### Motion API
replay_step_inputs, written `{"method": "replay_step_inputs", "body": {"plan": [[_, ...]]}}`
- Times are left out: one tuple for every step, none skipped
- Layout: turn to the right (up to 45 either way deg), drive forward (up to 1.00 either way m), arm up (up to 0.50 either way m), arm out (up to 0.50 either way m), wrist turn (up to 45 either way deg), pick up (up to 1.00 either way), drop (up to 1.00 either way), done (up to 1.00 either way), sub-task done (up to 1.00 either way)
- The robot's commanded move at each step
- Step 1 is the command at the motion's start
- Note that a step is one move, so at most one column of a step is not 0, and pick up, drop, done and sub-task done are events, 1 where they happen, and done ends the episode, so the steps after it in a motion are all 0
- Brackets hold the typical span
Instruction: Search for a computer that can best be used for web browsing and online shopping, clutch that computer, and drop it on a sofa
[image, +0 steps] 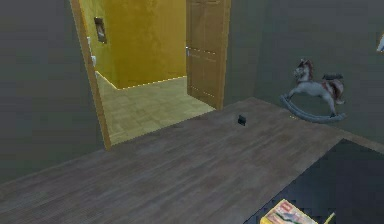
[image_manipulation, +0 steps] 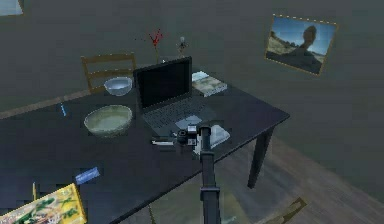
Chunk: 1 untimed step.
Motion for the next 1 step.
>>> {"method": "replay_step_inputs", "body": {"plan": [[0.0, 0.0, 0.1, 0.0, 0.0, 0.0, 0.0, 0.0, 0.0]]}}
